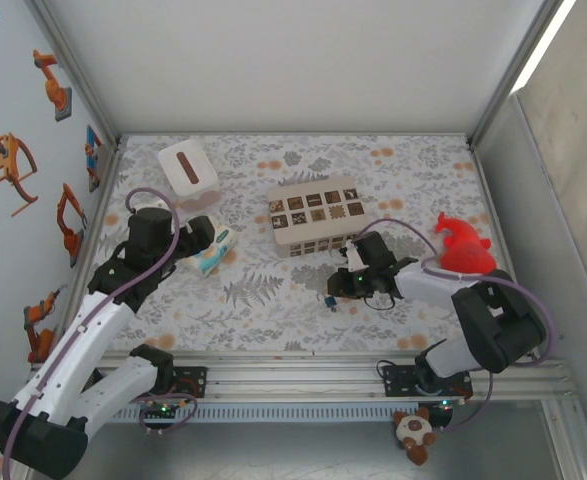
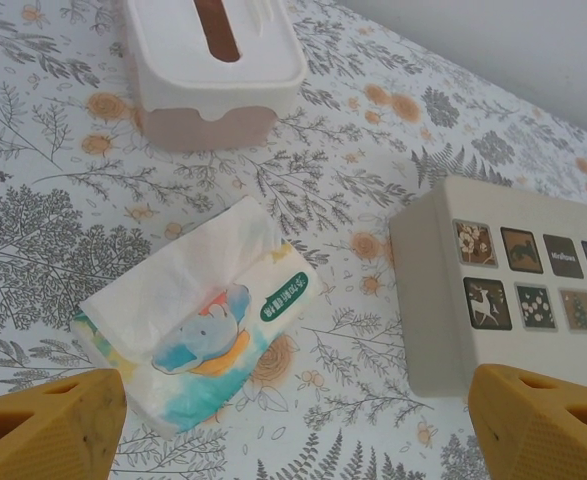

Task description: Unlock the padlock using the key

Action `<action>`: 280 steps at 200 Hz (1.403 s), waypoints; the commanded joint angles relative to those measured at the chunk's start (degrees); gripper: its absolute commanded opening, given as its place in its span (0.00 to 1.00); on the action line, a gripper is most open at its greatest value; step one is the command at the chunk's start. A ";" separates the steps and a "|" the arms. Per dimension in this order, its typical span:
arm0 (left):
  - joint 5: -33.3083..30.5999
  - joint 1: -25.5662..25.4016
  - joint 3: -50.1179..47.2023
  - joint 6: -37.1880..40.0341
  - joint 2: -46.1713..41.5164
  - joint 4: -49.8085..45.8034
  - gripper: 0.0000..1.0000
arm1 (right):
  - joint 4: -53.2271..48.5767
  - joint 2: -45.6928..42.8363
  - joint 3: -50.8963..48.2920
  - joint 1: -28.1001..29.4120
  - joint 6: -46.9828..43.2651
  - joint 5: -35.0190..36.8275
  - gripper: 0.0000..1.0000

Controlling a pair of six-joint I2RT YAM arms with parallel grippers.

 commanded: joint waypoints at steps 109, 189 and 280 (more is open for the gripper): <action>-13.37 1.51 -0.40 4.87 -5.27 -3.31 0.99 | -19.79 -23.75 10.71 -3.42 -15.82 25.85 0.40; -27.15 3.13 -8.92 12.21 -8.03 3.33 0.96 | -10.98 -33.51 4.52 -11.45 -21.62 38.60 0.81; -25.17 11.41 -18.06 22.86 -3.25 20.24 0.96 | 13.25 -28.09 -7.18 -27.64 -24.43 37.98 0.99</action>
